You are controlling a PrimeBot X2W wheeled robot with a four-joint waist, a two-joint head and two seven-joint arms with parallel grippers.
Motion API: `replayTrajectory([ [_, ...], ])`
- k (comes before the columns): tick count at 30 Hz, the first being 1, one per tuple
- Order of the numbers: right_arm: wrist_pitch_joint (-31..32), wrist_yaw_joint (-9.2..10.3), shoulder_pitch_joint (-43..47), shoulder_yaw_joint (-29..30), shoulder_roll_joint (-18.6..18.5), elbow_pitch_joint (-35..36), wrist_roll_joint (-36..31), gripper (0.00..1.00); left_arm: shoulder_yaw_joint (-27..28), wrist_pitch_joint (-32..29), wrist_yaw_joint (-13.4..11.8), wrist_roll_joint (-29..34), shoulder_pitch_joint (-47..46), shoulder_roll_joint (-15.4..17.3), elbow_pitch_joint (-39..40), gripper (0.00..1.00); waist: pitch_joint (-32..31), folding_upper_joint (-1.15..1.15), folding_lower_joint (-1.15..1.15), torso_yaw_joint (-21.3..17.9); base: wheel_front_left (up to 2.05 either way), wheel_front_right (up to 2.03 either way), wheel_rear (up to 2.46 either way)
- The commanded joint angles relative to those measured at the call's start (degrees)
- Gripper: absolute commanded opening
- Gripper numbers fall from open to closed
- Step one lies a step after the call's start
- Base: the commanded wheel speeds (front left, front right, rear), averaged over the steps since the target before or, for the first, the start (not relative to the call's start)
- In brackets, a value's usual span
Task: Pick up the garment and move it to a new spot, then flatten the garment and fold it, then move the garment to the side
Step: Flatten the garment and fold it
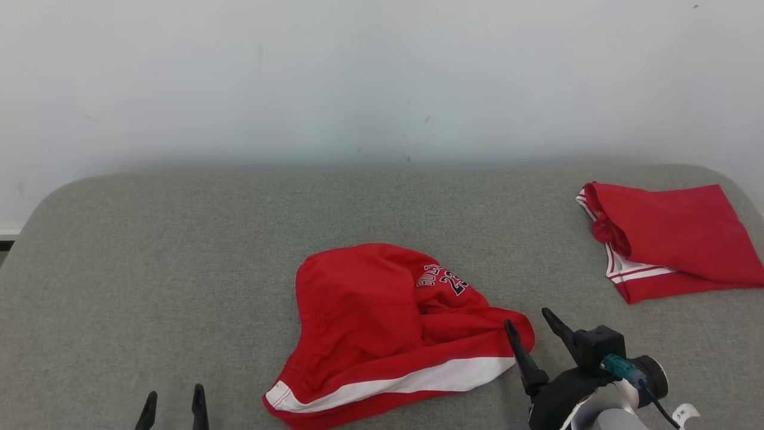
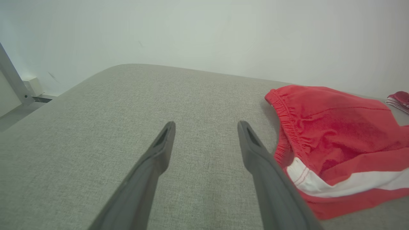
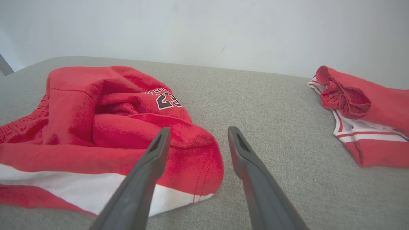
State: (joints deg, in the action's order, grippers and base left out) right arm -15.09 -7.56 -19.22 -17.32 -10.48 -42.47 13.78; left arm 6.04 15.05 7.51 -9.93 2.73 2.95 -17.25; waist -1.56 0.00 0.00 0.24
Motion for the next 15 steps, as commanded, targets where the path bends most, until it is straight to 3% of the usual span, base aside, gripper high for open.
replayTrajectory([
  [1, -0.06, 0.12, 1.72, 0.35, -0.35, 1.43, -0.2, 1.0, -0.53, 0.17, -0.07, -0.05, 0.88, -0.1, -0.04, 1.0, -0.39, 0.0, 0.0, 0.07, 0.0, 0.0, 0.0],
  [7, -0.06, 0.12, 8.2, 1.99, -0.33, 7.68, -0.99, 1.0, -5.11, 0.17, -0.1, 0.6, 0.75, 1.54, -0.74, 1.0, -1.03, 0.0, 0.0, -0.04, 0.0, 0.0, 0.0],
  [15, -0.07, 0.12, 8.13, 0.77, -1.07, 3.65, -1.54, 1.0, -18.25, 0.17, -0.1, -2.08, -3.46, 8.1, -5.28, 1.0, -0.47, 0.0, 0.0, -0.71, 0.0, 0.0, 0.0],
])
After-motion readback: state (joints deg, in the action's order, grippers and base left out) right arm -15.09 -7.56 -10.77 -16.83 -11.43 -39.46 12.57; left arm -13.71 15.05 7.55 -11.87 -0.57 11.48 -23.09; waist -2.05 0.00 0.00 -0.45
